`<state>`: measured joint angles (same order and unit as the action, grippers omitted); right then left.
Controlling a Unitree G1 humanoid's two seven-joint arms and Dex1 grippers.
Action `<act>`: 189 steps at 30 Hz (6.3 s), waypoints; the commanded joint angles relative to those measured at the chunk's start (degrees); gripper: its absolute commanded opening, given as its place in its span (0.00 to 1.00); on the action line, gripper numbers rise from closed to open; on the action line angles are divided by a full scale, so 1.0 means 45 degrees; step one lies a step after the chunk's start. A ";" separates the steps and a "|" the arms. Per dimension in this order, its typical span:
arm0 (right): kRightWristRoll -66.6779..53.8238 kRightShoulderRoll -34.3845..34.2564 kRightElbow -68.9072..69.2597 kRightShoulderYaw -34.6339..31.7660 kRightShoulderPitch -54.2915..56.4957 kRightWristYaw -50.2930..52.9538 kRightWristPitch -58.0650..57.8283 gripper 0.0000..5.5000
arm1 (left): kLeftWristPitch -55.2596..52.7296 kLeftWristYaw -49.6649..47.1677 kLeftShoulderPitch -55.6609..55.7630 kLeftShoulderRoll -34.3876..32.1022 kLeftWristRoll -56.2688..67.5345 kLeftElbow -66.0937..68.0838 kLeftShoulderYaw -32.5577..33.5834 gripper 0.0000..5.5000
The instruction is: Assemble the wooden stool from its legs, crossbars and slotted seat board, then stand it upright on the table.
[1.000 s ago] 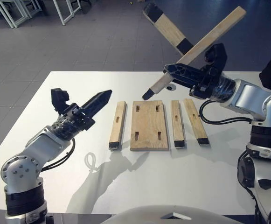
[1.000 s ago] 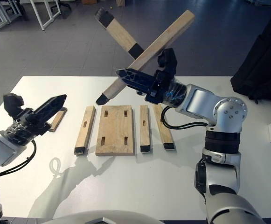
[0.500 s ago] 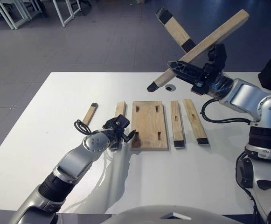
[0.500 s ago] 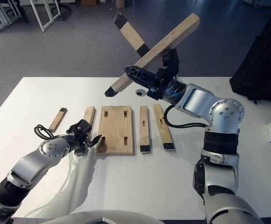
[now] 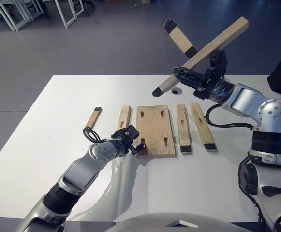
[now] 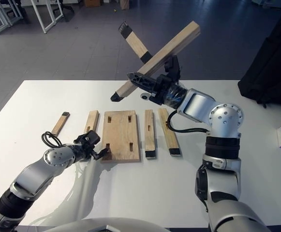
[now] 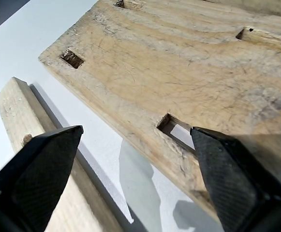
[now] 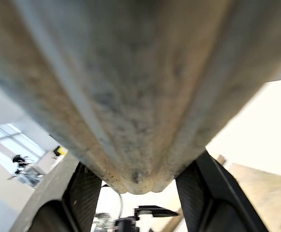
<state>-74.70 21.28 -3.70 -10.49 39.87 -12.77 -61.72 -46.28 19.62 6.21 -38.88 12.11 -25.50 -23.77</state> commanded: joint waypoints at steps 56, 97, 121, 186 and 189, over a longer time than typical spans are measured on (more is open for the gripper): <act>1.3248 0.0787 -0.4254 0.7180 -0.1793 -0.9195 0.6215 0.37 | -0.1969 0.3363 -0.1658 -0.0492 0.1994 -0.0924 0.2878 0.75; 0.9629 -0.3847 0.1575 -0.1130 0.3387 0.0928 0.3012 0.46 | -0.2605 0.2261 -0.2482 0.0305 0.1861 -0.1527 0.3163 0.75; 0.8411 -0.2167 0.4811 -0.1861 0.0201 0.2882 0.1262 0.46 | -0.3519 0.1905 -0.1511 0.0767 0.2951 -0.2277 0.5243 0.75; -0.1570 -0.0256 0.5969 0.0317 -0.1965 -0.2978 -0.0929 0.37 | -0.3641 -0.0164 0.2754 0.1531 2.0127 0.2334 0.9668 0.75; -0.2169 -0.0359 0.6136 0.0820 -0.2025 -0.2616 -0.0741 0.37 | -0.3087 -0.1091 0.2888 0.1427 2.0965 0.2624 0.9217 0.75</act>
<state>-81.49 20.21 22.64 -8.30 30.20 -24.83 -65.46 -61.99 17.65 18.00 -31.55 105.44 -14.73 19.11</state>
